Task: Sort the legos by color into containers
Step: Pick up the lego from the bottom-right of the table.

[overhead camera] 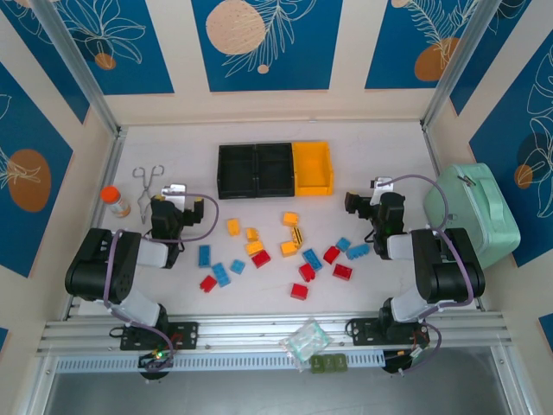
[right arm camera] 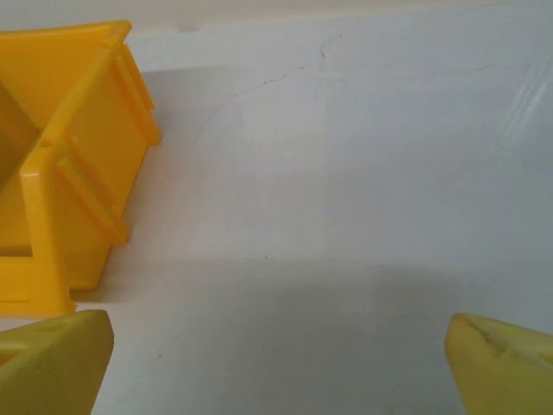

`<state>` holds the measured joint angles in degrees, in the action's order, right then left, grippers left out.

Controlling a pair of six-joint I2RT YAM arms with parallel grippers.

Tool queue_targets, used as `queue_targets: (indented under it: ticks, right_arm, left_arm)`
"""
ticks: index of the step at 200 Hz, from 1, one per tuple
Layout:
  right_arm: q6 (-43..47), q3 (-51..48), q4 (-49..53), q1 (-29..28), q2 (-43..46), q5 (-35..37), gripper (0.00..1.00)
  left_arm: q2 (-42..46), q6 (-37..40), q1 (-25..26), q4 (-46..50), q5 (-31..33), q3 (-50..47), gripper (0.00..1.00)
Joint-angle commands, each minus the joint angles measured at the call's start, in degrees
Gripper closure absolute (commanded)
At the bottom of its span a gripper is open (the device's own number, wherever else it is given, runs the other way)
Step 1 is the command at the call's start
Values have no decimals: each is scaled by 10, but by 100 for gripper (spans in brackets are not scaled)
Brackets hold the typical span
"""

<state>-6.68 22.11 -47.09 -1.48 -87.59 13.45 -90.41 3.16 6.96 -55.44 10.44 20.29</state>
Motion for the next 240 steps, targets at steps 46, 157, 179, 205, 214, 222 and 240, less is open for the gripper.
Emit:
queue_targets:
  ticks: [46, 157, 179, 205, 214, 222, 240]
  right_arm:
    - [-5, 10, -6, 1, 4, -7, 1]
    - [-5, 9, -7, 1, 4, -7, 1]
    - [-9, 12, -5, 0, 8, 2, 1]
    - [2, 63, 131, -2, 68, -15, 1]
    - [4, 86, 183, -5, 83, -14, 1]
    - [-1, 105, 222, -6, 96, -13, 1]
    - [-28, 130, 276, -8, 123, -28, 1]
  left_arm:
    - [6, 4, -8, -4, -18, 4, 1]
    - [6, 2, -9, -1, -17, 5, 1]
    - [9, -10, -12, 2, 8, 7, 1]
    - [59, -2, -10, 114, 1, 44, 1]
    - [78, -1, -8, 177, 8, 71, 1]
    - [92, -6, -8, 224, 22, 93, 1]
    - [123, -28, -7, 293, 52, 128, 1]
